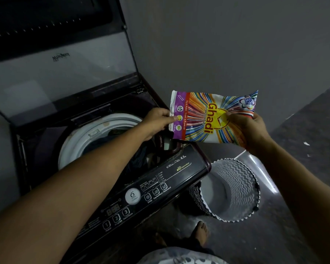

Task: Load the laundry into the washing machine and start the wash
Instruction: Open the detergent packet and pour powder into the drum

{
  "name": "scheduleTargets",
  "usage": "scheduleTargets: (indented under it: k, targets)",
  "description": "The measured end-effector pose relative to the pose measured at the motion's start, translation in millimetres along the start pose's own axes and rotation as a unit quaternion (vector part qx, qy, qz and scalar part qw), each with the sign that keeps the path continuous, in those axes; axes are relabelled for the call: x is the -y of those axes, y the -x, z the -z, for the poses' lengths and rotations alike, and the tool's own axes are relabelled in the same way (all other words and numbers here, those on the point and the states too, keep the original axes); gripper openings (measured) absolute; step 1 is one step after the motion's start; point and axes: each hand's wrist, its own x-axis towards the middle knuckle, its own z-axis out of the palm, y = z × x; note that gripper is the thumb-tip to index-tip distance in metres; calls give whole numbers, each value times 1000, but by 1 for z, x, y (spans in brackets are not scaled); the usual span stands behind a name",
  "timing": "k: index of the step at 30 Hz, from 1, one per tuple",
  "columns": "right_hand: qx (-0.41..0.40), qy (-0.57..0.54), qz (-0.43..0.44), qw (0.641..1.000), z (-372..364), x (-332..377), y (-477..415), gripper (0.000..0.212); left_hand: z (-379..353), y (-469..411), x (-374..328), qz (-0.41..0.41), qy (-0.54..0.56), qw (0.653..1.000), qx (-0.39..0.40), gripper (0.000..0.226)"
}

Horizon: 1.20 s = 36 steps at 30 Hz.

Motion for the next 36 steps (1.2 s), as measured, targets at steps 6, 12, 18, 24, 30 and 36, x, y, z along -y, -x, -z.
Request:
scheduleTargets:
  k: [6, 12, 18, 24, 30, 36]
  targets:
    - [-6, 8, 3, 1000, 1, 0, -2, 38, -2, 3, -2, -6, 5, 1000, -8, 19]
    - [-7, 13, -1, 1000, -2, -1, -6, 42, 1, 2, 0, -13, -4, 1000, -25, 21]
    - [0, 22, 8, 1000, -4, 4, -8, 33, 1, 0, 2, -8, 1, 1000, -28, 23]
    - [-1, 19, -8, 1000, -3, 9, -11, 37, 1, 0, -3, -13, 12, 1000, -24, 12]
    - [-1, 15, -15, 1000, -2, 14, -10, 37, 0, 0, -8, -16, 21, 999, -20, 7]
    - [-2, 14, -25, 1000, -3, 19, -3, 33, -1, -2, -8, -18, 9, 1000, -19, 18]
